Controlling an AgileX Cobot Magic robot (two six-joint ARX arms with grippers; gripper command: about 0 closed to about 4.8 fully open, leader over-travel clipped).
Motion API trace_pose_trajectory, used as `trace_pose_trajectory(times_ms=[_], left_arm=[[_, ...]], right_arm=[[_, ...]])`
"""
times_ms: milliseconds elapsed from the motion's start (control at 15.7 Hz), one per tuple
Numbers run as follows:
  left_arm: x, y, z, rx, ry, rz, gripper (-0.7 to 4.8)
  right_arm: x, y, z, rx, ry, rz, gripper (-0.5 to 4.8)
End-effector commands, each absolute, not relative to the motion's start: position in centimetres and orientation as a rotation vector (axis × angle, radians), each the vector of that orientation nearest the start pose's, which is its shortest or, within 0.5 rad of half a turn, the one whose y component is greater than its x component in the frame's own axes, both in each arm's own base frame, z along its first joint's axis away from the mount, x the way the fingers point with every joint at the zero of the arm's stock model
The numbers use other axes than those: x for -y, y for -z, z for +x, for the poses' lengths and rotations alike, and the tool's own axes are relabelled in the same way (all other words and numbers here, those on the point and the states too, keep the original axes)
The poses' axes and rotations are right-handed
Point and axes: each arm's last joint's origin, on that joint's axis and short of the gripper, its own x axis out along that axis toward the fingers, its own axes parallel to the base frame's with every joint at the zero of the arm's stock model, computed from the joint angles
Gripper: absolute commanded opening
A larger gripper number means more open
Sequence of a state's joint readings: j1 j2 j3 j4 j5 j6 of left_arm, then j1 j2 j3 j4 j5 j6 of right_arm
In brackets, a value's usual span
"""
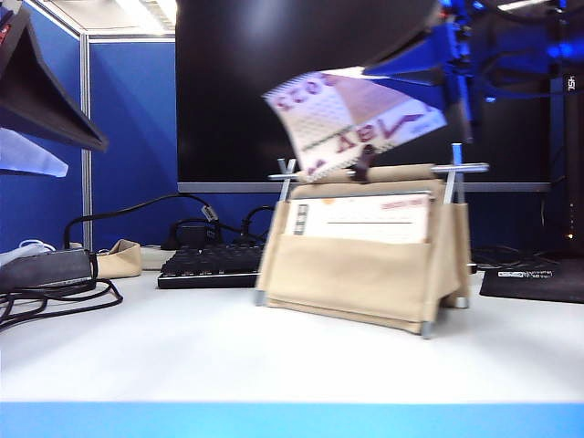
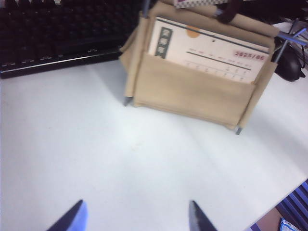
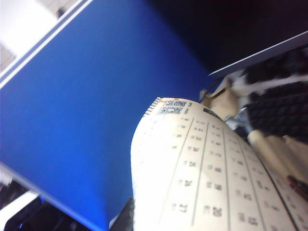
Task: Turn one page of the calendar.
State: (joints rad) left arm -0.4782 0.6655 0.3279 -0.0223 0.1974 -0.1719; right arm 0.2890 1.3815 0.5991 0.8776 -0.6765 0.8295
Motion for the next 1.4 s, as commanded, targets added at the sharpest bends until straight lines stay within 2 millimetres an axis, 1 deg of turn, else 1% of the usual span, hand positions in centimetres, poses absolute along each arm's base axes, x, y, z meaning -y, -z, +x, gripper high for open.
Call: trace_pose_trajectory(times_ms=[64, 255, 383, 510, 702, 893, 957, 1021, 1084, 1148, 1276, 1403], left_arm=[[7.6, -21.1, 13.4, -0.404, 0.639, -0.107, 2.79], [7.6, -21.1, 13.4, -0.407, 0.639, -0.107, 2.79], [7.6, -21.1, 13.4, -0.409, 0.642, -0.108, 2.79], [7.6, -21.1, 13.4, -0.411, 0.646, -0.108, 2.79], [7.6, -21.0, 13.3, -0.426, 0.658, -0.108, 2.79], [7.6, -21.0, 13.3, -0.427, 0.664, -0.109, 2.79], [7.6, -21.0, 13.3, -0.427, 0.664, -0.109, 2.79], [7.6, -21.0, 13.3, -0.427, 0.664, -0.109, 2.79], [7.6, -21.0, 13.3, -0.428, 0.666, -0.110, 2.79], [7.6, -21.0, 13.3, -0.428, 0.668, -0.110, 2.79], [7.6, -20.9, 13.3, -0.432, 0.669, -0.113, 2.79], [7.6, -20.8, 13.2, -0.444, 0.673, -0.113, 2.79]], right_arm=[[-9.1, -24.4, 26.1, -0.279, -0.926, 0.750, -0.06], [-9.0, -24.3, 26.2, -0.278, -0.895, 0.758, -0.06], [-8.9, -24.0, 26.3, -0.286, -0.835, 0.769, -0.06], [-8.7, -23.4, 26.3, -0.267, -0.732, 0.787, -0.06], [-8.2, -21.7, 25.8, -0.271, -0.604, 0.803, -0.06], [-8.1, -21.3, 25.7, -0.270, -0.587, 0.781, -0.05], [-8.1, -21.3, 25.7, -0.270, -0.586, 0.782, 0.17], [-7.9, -21.3, 25.8, -0.269, -0.581, 0.783, 0.81], [-7.7, -21.3, 25.8, -0.274, -0.574, 0.785, 1.78], [-7.4, -21.2, 25.9, -0.275, -0.564, 0.790, 2.29], [-6.7, -21.2, 26.1, -0.275, -0.551, 0.794, 2.70], [-6.1, -21.2, 26.2, -0.263, -0.530, 0.799, 2.76]])
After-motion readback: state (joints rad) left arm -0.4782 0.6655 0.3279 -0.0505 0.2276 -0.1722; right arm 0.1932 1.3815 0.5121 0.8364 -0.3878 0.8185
